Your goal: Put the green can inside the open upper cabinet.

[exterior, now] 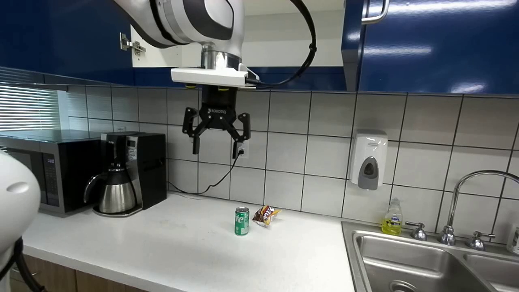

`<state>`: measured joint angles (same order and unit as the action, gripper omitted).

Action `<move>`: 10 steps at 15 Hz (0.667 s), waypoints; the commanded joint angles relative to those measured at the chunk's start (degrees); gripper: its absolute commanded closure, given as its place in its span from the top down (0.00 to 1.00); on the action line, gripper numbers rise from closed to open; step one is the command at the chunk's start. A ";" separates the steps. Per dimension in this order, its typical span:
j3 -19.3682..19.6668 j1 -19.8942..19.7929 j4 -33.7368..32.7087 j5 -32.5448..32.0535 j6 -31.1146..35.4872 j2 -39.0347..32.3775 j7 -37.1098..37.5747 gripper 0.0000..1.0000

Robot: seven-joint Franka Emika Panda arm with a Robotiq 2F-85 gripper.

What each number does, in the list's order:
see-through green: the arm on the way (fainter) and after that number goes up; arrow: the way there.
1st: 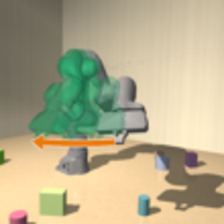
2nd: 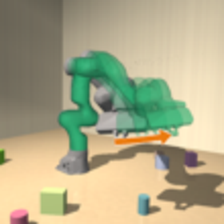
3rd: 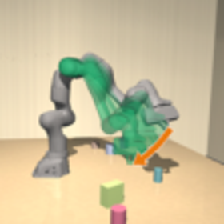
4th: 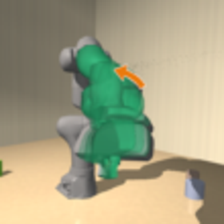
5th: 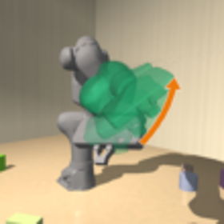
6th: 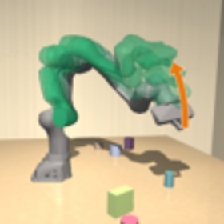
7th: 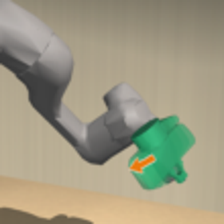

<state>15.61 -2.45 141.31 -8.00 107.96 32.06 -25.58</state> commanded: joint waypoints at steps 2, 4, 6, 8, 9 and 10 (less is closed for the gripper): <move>-0.44 -0.89 -0.53 0.18 3.46 -4.42 0.11 1.00; -0.76 -0.93 -0.79 -0.13 6.59 -7.20 0.63 1.00; -0.85 -0.88 -1.03 0.00 10.66 -10.56 0.68 1.00; -1.05 -0.90 -1.36 0.23 14.48 -14.55 0.91 1.00; -1.12 -0.92 -1.41 0.38 16.56 -16.64 0.94 1.00; -1.24 -1.02 -1.51 0.52 18.66 -18.57 1.13 1.00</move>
<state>15.61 -2.45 141.54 -7.99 122.21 19.56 -25.28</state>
